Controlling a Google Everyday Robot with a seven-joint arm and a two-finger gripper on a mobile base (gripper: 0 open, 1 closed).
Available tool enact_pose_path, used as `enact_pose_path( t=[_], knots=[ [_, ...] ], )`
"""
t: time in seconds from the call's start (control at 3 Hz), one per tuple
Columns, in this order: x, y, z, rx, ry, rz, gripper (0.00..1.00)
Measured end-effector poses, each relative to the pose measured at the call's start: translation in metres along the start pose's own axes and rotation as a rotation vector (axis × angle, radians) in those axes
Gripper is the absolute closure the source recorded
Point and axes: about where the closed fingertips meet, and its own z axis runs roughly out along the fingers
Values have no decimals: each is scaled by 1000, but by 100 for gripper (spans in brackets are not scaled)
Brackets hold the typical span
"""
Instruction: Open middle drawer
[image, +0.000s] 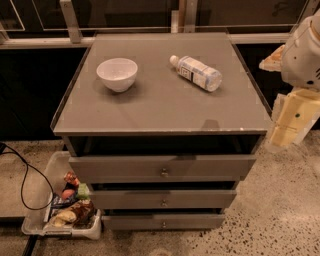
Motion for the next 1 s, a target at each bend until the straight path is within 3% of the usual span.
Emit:
enact_pose_path(
  t=[0.33,0.67,1.0],
  knots=[
    [2,26,27,-24,-73,-41,0],
    [13,61,61,-7,-155,-82,0],
    [34,95,110,12,-206,-59,0]
  ],
)
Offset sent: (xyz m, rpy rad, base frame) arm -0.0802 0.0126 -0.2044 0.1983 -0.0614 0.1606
